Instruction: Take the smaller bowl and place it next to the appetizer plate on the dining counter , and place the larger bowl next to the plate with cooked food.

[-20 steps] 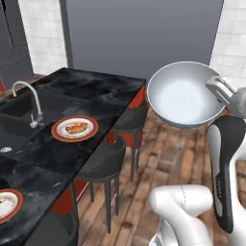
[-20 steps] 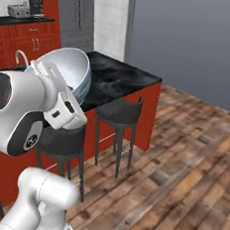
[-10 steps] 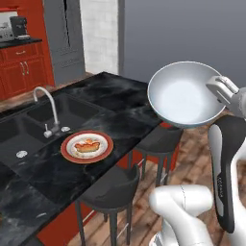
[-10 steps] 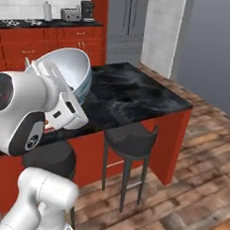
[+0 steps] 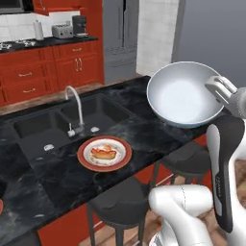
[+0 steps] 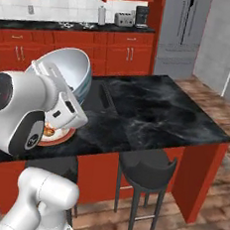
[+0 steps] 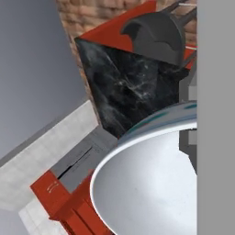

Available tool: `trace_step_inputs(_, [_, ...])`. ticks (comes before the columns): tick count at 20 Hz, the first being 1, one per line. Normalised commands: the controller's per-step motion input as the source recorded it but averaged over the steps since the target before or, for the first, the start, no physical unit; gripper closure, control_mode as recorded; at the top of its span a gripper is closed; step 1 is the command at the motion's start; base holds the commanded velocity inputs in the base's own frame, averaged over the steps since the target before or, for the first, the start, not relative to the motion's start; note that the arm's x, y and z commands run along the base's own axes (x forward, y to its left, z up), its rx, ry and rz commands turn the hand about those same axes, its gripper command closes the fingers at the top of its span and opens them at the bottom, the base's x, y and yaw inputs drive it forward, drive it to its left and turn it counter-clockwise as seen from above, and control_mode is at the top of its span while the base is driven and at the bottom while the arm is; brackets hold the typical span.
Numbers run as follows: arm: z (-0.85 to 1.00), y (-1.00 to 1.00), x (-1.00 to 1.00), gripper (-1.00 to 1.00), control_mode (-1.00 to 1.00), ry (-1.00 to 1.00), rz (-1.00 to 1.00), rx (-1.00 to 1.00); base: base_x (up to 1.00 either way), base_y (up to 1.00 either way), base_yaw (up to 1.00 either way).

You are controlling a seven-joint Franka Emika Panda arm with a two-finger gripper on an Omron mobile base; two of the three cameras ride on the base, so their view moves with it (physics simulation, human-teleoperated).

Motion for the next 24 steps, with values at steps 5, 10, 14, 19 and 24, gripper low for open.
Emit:
trace_step_inputs(5, [0.0,0.0,0.0,1.0,1.0,0.0,0.0,0.0,0.74,0.0,0.49])
trace_step_inputs(10, [0.0,0.0,0.0,1.0,1.0,0.0,0.0,0.0,0.78,0.0,0.49])
trace_step_inputs(14, [0.0,0.0,0.0,1.0,1.0,0.0,0.0,0.0,0.73,0.0,0.48])
trace_step_inputs(19, [0.0,0.0,0.0,1.0,1.0,0.0,0.0,0.0,0.58,-0.01,0.35])
trace_step_inputs(24, [-0.25,-0.26,0.16,1.0,-1.0,0.21,0.13,0.0,0.0,0.0,0.0])
